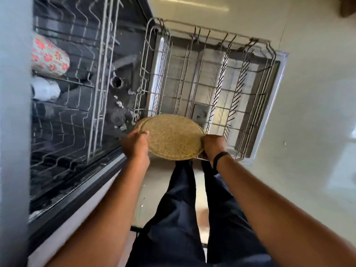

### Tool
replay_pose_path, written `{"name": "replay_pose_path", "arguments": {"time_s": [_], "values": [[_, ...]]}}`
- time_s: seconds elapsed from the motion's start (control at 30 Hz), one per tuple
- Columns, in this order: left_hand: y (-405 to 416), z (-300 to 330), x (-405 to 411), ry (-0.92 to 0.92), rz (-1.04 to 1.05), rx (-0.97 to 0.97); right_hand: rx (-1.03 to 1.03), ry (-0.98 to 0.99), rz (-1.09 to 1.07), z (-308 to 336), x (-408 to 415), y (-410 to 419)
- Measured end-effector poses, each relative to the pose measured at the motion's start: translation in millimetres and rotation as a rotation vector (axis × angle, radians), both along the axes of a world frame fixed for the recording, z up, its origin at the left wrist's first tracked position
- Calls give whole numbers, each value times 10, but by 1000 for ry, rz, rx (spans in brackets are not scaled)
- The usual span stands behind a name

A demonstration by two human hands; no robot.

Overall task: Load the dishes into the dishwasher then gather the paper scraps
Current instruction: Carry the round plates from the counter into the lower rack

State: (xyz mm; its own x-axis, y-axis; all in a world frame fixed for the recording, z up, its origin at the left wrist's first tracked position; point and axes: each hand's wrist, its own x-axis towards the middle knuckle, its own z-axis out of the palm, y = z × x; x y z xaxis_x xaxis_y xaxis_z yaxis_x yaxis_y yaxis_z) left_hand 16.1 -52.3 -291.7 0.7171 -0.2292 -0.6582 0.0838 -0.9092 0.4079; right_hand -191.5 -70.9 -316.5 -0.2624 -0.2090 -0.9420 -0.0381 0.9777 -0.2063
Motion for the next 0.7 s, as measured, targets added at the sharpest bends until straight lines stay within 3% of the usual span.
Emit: {"name": "replay_pose_path", "arguments": {"time_s": [0.17,0.33,0.7], "values": [[152,-257,133,-135,-78,61,103,-113,89,-471,201,296],[256,-410,155,-234,31,53,108,-128,155,-626,333,387],[233,-615,277,-280,-107,101,60,-128,158,-803,465,298]]}}
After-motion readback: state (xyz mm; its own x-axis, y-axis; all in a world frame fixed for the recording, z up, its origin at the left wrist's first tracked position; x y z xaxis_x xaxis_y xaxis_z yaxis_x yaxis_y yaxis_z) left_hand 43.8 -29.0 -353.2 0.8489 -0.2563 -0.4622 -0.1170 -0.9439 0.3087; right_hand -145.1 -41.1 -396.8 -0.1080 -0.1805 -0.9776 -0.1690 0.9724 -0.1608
